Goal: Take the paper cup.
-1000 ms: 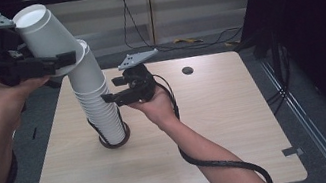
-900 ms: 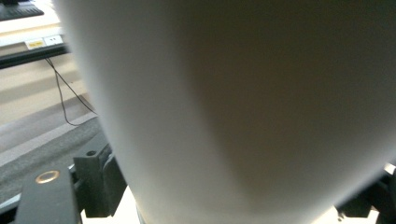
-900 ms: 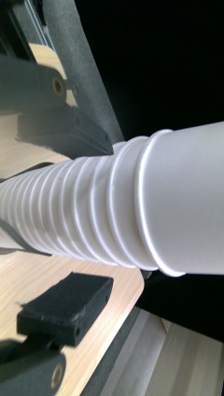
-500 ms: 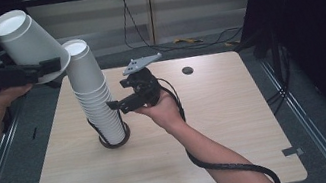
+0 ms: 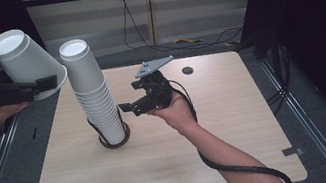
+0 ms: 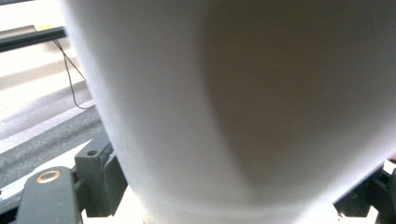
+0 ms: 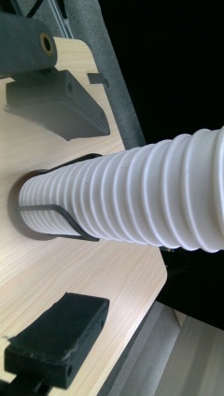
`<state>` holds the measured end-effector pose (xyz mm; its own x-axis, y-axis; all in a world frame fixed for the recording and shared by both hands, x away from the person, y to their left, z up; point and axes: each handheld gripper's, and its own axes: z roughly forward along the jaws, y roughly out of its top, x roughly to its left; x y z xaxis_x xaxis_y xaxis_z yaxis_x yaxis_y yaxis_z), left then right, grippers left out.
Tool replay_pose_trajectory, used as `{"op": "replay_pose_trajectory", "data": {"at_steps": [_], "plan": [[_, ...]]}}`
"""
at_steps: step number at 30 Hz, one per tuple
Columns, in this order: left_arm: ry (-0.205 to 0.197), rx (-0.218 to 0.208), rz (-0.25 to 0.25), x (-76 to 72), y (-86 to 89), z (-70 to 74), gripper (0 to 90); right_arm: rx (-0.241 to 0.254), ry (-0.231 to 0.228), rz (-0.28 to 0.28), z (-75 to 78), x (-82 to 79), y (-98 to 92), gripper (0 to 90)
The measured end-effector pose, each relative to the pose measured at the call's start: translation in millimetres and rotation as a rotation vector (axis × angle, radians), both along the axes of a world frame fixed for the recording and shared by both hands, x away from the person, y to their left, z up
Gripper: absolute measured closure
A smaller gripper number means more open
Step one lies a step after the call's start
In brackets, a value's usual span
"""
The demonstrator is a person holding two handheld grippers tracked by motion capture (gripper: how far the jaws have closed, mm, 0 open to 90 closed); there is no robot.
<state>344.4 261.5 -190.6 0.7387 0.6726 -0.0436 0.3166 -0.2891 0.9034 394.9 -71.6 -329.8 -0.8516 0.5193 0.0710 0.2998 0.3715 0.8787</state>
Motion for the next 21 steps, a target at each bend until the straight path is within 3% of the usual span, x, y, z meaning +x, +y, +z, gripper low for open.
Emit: {"op": "replay_pose_trajectory", "data": {"at_steps": [11,21], "plan": [[0.022,0.012,-0.05,-8.6,-10.8,-13.8,16.3,-0.028,0.01,0.014,-12.5,-5.8,-16.4,14.2],[0.034,0.01,-0.112,-10.9,-35.5,-20.7,16.2,-0.047,0.008,-0.002,-19.0,-9.1,-32.0,14.2]]}}
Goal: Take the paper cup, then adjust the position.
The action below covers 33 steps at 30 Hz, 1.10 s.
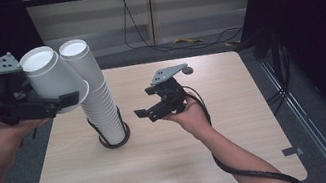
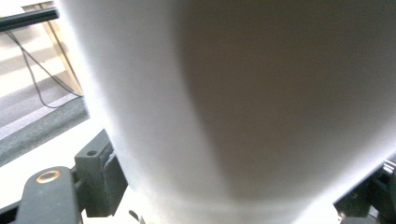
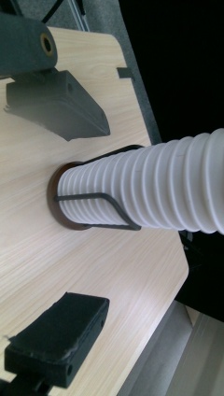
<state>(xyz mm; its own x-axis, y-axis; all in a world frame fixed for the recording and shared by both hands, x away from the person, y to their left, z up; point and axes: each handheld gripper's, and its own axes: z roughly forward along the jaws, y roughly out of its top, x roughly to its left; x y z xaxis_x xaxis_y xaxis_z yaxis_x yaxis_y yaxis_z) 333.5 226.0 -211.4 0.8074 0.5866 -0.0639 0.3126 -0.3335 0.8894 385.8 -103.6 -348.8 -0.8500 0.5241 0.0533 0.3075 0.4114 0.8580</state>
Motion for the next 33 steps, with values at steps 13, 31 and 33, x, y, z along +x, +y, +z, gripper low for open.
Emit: {"op": "replay_pose_trajectory", "data": {"at_steps": [13,31,33], "plan": [[0.005,0.004,-0.079,0.0,-35.3,-9.0,16.2,-0.012,0.006,0.009,-4.8,-2.1,-16.9,14.3],[0.057,0.03,-0.164,6.3,-79.1,-36.2,16.2,-0.042,0.027,0.029,-11.4,-7.0,-37.5,14.3],[0.058,0.046,-0.17,7.4,-83.2,-38.8,16.2,-0.047,0.03,0.031,-12.7,-7.8,-40.3,14.3]]}}
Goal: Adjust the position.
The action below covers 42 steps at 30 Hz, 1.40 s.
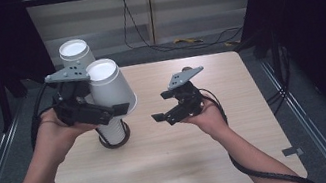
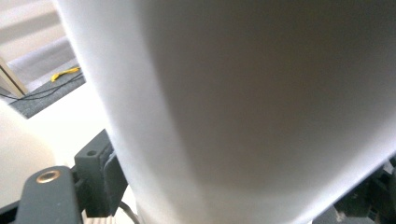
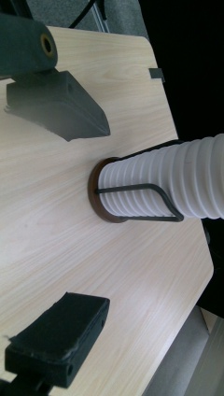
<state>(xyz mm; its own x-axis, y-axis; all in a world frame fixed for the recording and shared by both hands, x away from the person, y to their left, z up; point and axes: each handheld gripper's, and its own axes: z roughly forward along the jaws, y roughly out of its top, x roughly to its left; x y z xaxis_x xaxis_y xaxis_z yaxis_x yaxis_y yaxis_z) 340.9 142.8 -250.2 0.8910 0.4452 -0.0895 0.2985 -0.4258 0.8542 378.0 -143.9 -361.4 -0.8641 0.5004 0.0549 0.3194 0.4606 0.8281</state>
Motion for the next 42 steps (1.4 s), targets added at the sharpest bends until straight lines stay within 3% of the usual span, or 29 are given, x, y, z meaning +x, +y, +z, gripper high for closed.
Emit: {"op": "replay_pose_trajectory", "data": {"at_steps": [18,29,36,42], "plan": [[0.017,0.104,-0.042,5.6,-26.7,-21.8,16.3,-0.048,0.016,0.035,-10.1,-5.9,-21.2,14.2],[0.028,0.159,-0.046,9.5,-40.4,-38.1,16.3,-0.051,0.021,0.042,-15.3,-8.6,-33.6,14.0],[0.042,0.179,-0.051,13.0,-45.6,-47.3,16.4,-0.082,0.021,0.056,-17.6,-11.5,-38.4,13.9],[0.049,0.223,-0.074,13.8,-55.3,-57.7,16.4,-0.106,0.025,0.081,-18.9,-13.2,-40.0,14.0]]}}
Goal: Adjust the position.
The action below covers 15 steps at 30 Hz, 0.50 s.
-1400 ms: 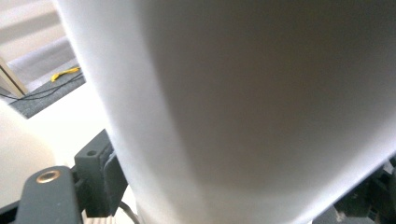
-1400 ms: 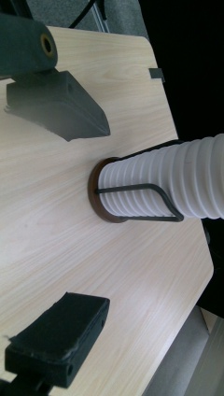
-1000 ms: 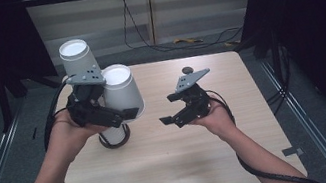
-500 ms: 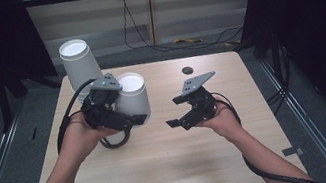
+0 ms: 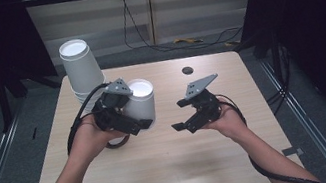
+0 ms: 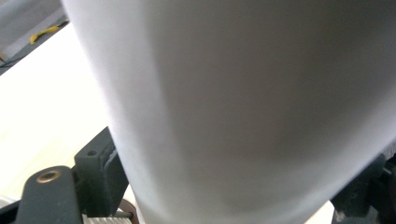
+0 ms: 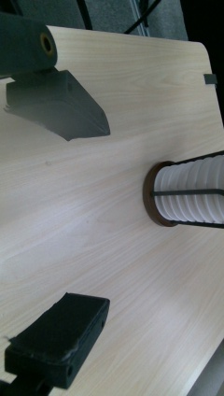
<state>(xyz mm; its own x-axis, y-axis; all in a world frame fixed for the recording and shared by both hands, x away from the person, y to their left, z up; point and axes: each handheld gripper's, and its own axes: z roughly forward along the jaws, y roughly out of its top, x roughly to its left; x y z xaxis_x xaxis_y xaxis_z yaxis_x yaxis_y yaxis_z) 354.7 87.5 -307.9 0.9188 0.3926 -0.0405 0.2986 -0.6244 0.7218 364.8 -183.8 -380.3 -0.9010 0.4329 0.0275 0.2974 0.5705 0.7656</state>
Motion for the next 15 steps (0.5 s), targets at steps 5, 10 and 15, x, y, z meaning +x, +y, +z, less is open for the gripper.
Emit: {"op": "replay_pose_trajectory", "data": {"at_steps": [5,10,15], "plan": [[0.005,0.03,-0.01,1.3,-3.1,-5.2,16.4,-0.017,-0.008,0.009,-0.3,-1.5,-0.6,14.0],[0.012,0.045,-0.01,2.1,-5.0,-10.1,16.4,-0.028,0.004,0.029,-0.6,-2.6,-2.0,14.2],[0.019,0.071,-0.022,2.1,-9.3,-15.6,16.4,-0.035,0.007,0.028,-0.7,-3.3,-4.5,14.1]]}}
